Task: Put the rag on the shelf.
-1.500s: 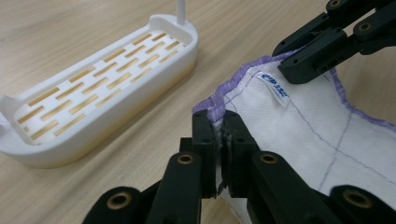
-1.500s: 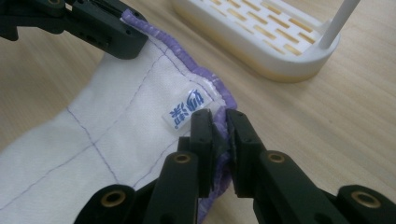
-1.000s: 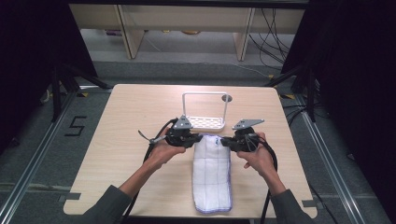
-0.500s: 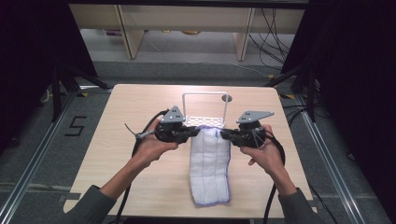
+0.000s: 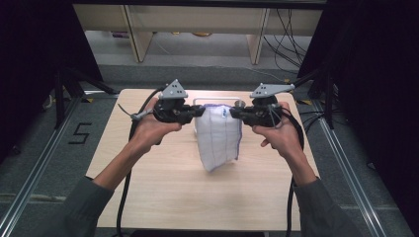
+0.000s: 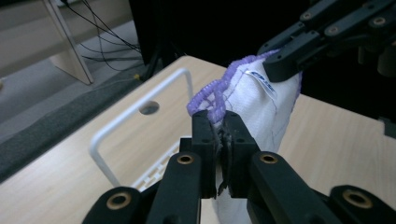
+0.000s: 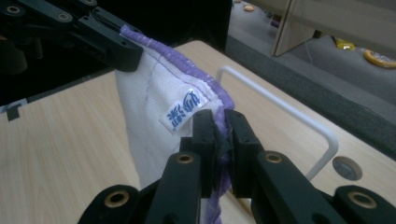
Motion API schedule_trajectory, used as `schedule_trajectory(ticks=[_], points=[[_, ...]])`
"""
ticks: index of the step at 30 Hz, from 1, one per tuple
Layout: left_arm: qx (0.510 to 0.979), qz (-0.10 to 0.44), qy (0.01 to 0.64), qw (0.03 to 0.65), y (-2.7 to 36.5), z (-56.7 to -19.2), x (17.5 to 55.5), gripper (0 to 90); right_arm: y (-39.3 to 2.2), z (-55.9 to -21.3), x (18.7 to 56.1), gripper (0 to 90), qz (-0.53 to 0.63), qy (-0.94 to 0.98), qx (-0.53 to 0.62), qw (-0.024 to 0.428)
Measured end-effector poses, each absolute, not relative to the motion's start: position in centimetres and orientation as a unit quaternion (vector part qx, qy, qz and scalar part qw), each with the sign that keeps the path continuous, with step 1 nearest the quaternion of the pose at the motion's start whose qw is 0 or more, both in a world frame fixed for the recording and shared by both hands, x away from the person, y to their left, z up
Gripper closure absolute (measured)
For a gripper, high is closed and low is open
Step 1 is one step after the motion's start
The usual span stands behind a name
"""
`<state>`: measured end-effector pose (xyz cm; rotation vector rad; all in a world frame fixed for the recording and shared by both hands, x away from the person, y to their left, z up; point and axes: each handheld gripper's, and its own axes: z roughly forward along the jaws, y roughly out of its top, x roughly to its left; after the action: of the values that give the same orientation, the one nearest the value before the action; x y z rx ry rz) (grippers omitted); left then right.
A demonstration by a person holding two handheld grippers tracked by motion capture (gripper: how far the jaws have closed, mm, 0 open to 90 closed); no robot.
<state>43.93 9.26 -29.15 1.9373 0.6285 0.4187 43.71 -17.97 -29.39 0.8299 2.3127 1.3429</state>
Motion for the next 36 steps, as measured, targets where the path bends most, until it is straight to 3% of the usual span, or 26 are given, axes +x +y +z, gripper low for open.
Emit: schedule_trajectory(ticks=[36], points=[[0.774, 0.246, 0.287, 0.509, 8.9, -23.5, 50.9, 84.1, -16.6, -23.6, 50.4, 84.0, 0.485, 0.785, 0.326, 0.207]])
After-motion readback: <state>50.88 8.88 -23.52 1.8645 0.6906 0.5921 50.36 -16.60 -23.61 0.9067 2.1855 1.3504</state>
